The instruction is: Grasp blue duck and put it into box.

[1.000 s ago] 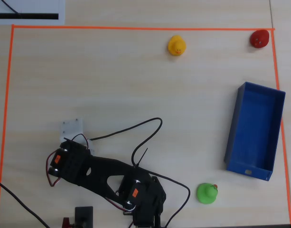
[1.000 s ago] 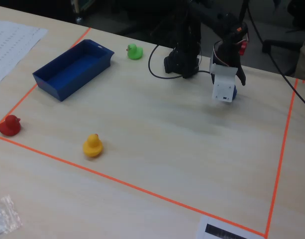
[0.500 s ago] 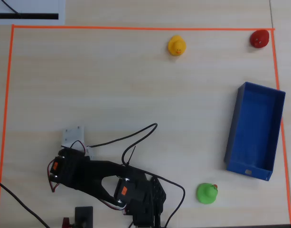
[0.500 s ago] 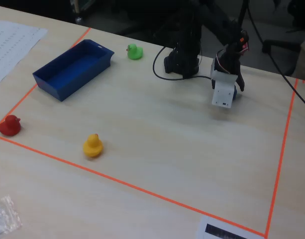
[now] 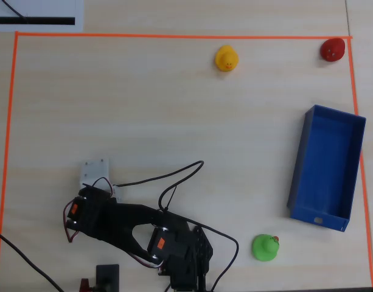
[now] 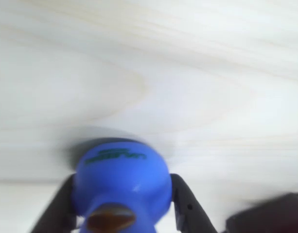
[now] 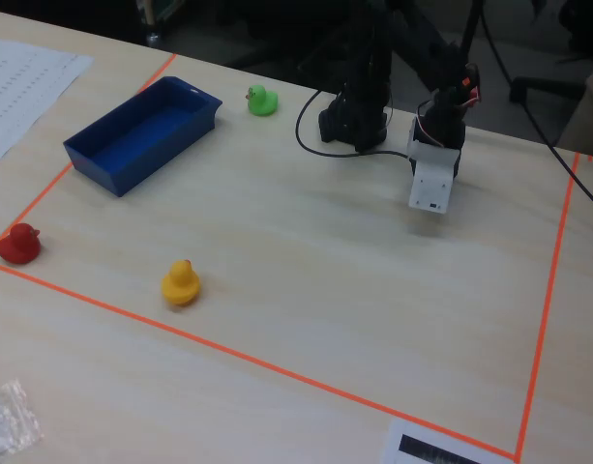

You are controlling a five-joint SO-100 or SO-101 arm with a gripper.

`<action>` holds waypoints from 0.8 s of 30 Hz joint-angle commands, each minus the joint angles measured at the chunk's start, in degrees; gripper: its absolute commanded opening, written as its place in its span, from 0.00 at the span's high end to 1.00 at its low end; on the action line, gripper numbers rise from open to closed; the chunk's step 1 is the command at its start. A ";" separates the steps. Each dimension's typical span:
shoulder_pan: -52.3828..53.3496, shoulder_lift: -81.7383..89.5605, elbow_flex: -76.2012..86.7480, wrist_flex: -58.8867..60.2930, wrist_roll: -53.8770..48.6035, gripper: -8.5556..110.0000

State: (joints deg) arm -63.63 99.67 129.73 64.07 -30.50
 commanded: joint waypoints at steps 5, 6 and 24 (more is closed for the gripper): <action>13.71 16.79 -3.43 8.26 -4.75 0.93; 19.16 19.42 -8.00 10.99 -7.12 0.93; 117.16 -23.64 -81.30 -0.62 -46.85 0.93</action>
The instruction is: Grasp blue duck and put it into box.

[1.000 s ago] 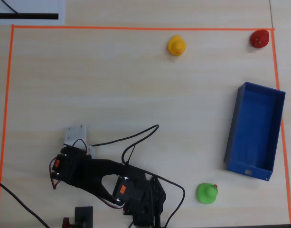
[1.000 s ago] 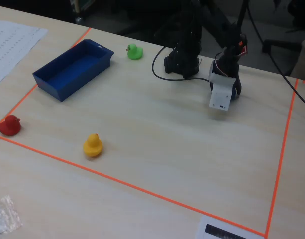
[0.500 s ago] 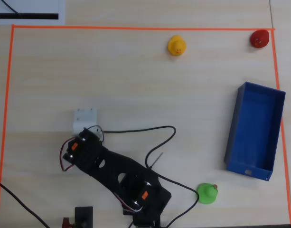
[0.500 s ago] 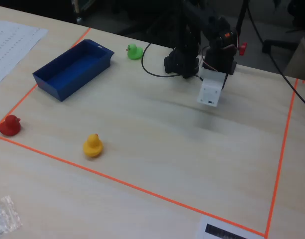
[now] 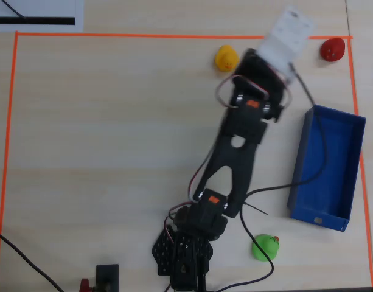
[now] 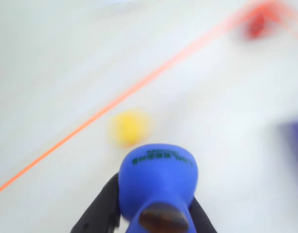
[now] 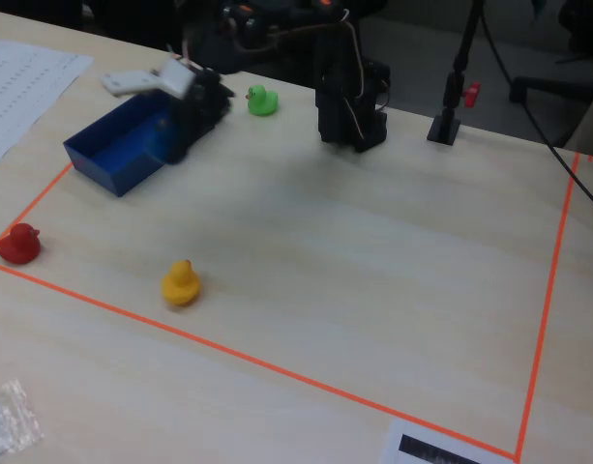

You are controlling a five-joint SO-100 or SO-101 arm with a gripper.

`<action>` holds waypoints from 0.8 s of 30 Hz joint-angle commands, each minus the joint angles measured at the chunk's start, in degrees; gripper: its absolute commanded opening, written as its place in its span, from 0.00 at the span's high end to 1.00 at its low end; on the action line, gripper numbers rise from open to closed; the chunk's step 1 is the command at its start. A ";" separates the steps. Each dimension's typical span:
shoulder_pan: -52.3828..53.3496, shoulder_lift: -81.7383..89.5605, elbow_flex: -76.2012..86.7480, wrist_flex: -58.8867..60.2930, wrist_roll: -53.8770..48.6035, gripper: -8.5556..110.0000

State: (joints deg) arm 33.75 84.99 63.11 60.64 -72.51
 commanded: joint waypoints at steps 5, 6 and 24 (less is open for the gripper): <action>32.52 -12.74 -6.77 1.32 -12.48 0.93; 33.66 -12.57 -4.48 0.44 -12.66 0.93; 32.78 -12.48 9.14 -10.72 -14.77 0.92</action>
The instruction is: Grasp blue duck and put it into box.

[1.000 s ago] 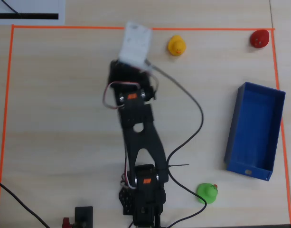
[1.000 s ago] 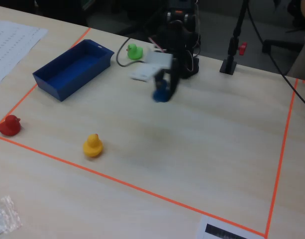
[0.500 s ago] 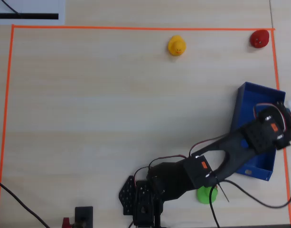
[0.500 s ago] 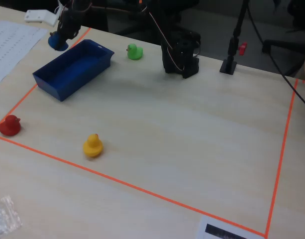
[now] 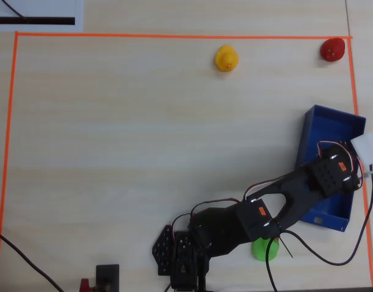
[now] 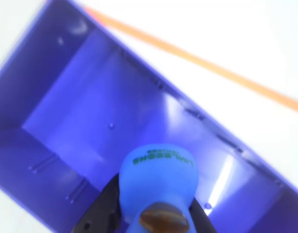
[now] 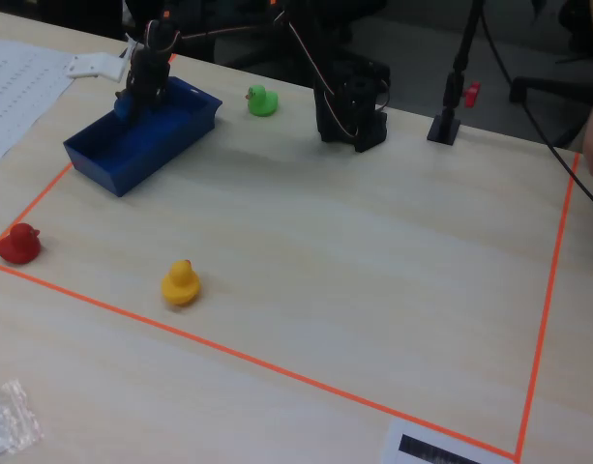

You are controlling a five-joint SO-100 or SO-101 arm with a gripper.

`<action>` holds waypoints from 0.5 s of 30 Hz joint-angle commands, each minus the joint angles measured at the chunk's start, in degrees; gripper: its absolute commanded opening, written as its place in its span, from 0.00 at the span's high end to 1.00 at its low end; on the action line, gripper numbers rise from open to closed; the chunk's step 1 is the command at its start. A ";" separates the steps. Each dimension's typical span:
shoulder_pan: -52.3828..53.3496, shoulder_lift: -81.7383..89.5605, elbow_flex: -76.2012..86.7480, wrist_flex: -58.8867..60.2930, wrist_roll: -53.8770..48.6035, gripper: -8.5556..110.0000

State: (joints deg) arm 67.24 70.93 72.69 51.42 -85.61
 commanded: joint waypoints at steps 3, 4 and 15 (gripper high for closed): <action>-0.26 1.14 -0.35 -1.49 -3.87 0.77; -0.18 1.05 -0.26 -1.32 -4.75 0.75; 0.26 3.08 1.85 -1.93 -7.73 0.64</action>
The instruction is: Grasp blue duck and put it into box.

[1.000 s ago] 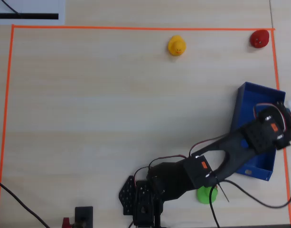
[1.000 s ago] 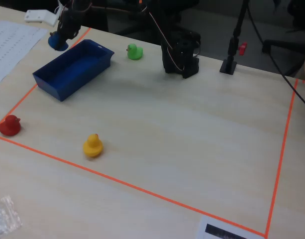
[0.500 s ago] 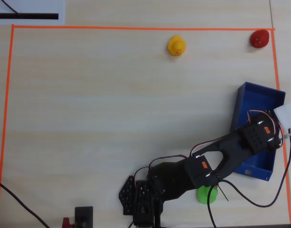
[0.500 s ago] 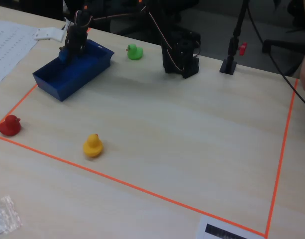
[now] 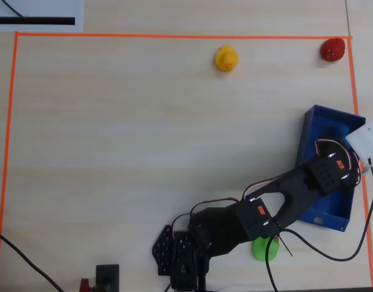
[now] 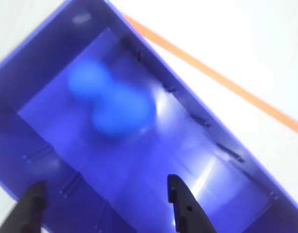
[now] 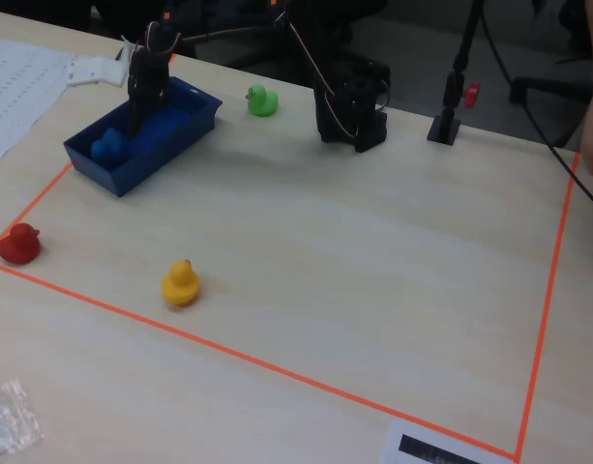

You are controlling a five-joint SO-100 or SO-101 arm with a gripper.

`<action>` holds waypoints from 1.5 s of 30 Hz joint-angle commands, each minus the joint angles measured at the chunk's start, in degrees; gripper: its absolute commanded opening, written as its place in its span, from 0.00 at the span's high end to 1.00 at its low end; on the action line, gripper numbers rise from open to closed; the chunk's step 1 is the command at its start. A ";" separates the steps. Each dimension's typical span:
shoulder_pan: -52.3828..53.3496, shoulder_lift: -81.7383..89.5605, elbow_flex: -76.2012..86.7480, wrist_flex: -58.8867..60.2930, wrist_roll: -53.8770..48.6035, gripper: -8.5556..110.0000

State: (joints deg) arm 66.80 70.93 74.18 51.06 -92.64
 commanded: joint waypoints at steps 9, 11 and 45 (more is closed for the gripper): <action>-24.79 26.98 7.82 0.26 20.13 0.93; -34.89 35.07 14.33 0.88 20.21 0.93; -64.42 118.74 104.06 25.84 3.43 0.85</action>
State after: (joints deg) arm 1.76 189.93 178.51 75.76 -89.03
